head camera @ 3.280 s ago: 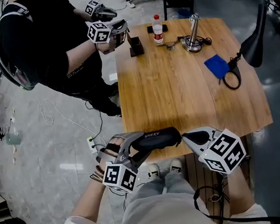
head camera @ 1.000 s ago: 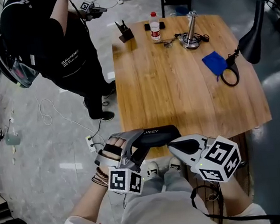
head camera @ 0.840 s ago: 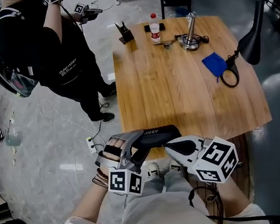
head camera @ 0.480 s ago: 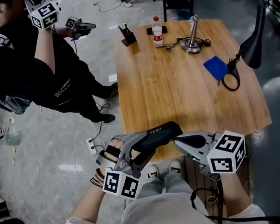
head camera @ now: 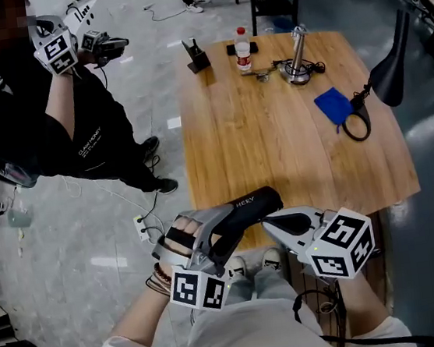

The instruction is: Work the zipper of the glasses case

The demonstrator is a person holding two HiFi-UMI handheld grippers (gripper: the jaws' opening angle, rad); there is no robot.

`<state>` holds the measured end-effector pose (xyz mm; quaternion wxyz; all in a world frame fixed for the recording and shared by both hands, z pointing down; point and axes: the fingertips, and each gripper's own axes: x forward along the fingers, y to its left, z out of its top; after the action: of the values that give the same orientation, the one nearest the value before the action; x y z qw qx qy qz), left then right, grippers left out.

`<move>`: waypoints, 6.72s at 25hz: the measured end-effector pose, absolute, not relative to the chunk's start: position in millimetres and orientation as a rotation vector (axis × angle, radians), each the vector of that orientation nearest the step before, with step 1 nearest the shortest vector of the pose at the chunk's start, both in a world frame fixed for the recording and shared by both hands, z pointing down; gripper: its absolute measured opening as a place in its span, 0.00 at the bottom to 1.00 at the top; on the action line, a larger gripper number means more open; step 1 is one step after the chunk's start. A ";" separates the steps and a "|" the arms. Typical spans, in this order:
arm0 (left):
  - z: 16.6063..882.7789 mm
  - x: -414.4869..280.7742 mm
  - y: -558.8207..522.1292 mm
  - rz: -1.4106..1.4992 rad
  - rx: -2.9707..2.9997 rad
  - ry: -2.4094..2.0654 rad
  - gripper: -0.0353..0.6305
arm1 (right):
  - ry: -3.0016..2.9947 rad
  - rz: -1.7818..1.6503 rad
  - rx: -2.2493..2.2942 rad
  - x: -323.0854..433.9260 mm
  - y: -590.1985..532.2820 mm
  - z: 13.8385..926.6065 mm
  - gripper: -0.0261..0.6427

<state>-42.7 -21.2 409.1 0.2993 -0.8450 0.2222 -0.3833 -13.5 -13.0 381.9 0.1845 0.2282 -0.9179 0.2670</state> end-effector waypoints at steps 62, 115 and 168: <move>416.7 -45.5 -34.8 -1.230 -2.106 0.685 0.44 | -2.626 0.668 0.425 -40.2 13.0 349.2 0.04; 443.2 -77.3 -43.3 -1.402 -2.104 0.765 0.39 | -2.500 0.357 0.624 -60.1 27.1 350.7 0.04; 663.6 -43.6 -146.4 -1.475 -2.540 1.036 0.42 | -2.782 0.784 0.938 21.5 -44.3 486.3 0.16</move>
<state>-43.6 -146.4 663.6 0.0138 -0.8155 0.3325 -0.4736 21.5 -44.3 486.3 0.0516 0.3084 -0.9143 0.2576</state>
